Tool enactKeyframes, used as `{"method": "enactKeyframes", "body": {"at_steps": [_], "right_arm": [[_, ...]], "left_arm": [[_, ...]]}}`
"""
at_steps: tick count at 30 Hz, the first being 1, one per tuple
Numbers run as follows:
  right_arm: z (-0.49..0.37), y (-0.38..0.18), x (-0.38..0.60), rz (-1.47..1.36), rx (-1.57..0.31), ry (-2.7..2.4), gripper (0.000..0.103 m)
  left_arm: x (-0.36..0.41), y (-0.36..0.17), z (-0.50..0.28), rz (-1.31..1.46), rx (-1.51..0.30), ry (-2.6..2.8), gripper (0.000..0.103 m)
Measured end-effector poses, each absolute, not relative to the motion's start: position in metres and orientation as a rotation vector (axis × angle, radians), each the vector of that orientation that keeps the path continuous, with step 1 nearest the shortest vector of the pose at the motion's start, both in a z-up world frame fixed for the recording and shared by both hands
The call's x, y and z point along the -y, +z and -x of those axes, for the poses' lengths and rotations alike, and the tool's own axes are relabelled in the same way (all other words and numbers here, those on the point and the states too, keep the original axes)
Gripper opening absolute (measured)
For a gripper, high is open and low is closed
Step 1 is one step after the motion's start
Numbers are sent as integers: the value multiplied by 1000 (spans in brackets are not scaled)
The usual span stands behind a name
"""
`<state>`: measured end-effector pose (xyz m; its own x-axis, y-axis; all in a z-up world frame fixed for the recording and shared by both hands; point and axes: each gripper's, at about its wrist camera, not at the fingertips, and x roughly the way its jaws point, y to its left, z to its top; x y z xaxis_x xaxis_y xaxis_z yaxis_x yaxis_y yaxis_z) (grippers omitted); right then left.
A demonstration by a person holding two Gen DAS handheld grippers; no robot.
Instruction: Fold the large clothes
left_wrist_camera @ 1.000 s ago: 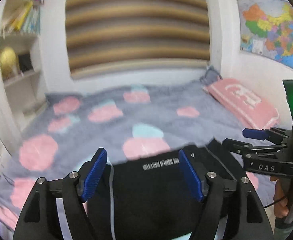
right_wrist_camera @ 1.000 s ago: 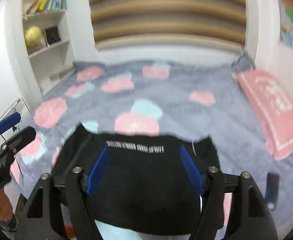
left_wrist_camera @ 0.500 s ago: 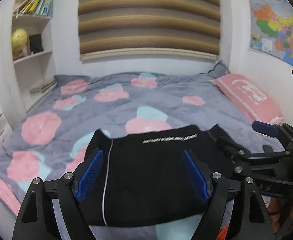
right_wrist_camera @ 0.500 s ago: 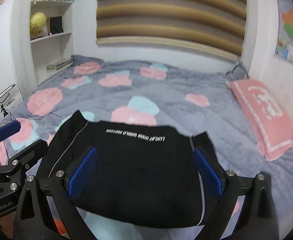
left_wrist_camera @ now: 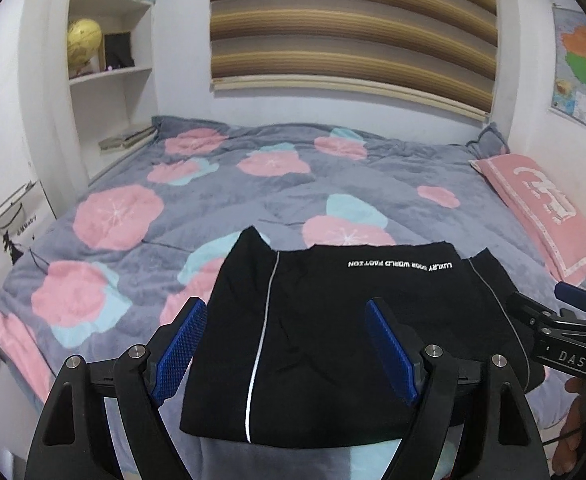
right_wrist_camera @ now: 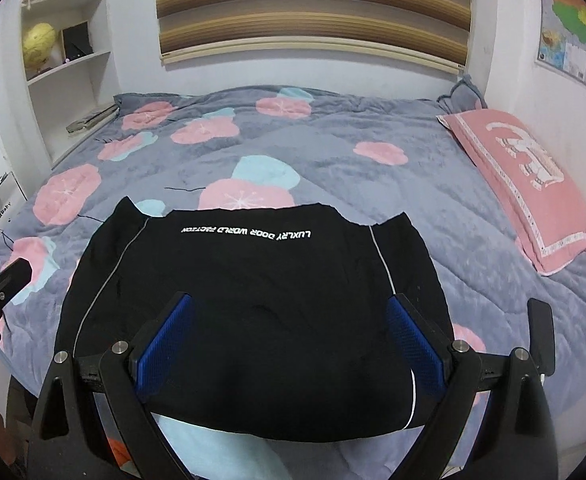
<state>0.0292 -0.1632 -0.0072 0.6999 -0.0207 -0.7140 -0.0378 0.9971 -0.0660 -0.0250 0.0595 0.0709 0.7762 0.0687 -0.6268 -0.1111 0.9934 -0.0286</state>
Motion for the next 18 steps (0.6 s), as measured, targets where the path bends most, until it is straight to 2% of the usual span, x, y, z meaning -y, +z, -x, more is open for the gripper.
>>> {"method": "enactKeyframes", "body": {"at_steps": [18], "right_arm": [[-34,-21,184,42,-844,3,98]], "left_arm": [[-40,59,14,25,-704,102,82]]}}
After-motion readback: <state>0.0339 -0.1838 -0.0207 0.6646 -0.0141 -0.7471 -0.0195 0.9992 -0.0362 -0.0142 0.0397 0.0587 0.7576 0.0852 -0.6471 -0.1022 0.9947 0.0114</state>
